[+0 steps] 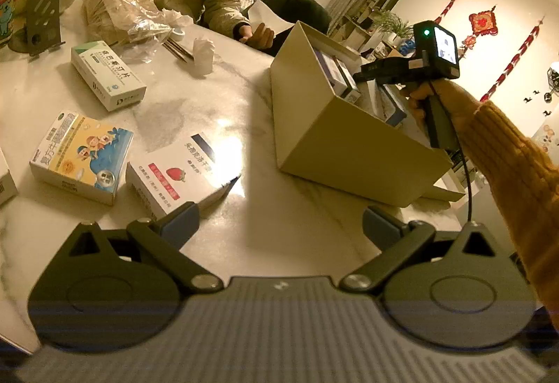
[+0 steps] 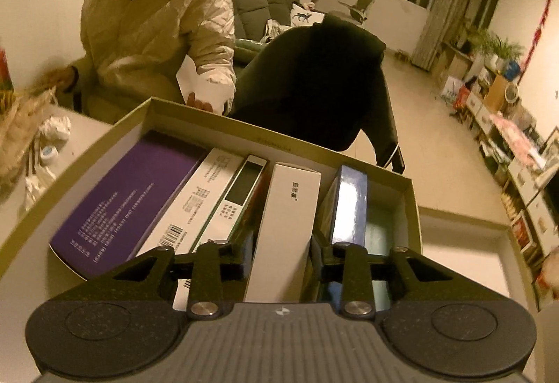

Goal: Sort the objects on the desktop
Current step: 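Open the right gripper, leaving the white box upright beside the purple box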

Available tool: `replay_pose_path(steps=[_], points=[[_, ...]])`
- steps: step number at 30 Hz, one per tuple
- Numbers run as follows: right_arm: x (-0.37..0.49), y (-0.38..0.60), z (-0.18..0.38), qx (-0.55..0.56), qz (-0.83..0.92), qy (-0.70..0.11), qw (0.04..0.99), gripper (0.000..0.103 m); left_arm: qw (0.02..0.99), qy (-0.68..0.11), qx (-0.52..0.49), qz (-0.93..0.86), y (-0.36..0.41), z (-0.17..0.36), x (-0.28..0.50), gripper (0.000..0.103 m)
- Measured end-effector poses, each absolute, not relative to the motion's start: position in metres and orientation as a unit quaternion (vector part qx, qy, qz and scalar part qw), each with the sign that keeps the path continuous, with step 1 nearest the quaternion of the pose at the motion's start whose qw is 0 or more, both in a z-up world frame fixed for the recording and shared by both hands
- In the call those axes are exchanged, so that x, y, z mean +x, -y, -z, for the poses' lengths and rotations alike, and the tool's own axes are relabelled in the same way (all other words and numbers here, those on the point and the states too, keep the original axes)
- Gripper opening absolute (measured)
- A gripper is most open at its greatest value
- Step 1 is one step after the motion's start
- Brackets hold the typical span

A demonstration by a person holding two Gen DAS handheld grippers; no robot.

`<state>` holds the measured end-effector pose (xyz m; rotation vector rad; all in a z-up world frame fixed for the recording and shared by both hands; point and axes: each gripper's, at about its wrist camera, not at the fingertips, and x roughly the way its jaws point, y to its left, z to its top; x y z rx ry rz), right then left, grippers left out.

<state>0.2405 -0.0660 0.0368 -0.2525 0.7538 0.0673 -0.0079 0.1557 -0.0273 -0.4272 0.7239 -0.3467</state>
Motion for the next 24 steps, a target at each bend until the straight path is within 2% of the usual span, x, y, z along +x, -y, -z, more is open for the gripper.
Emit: replay_pose_path(steps=[20, 24], points=[[0.234, 0.053, -0.032, -0.202, -0.041, -0.325, 0.923, 0.044, 0.897, -0.354, -0.211, 0.159, -0.159, 0.030, -0.008, 0.101], [0.224, 0.054, -0.036, -0.219, -0.068, -0.321, 0.919, 0.041, 0.897, -0.354, -0.212, 0.158, -0.160, 0.032, -0.007, 0.101]])
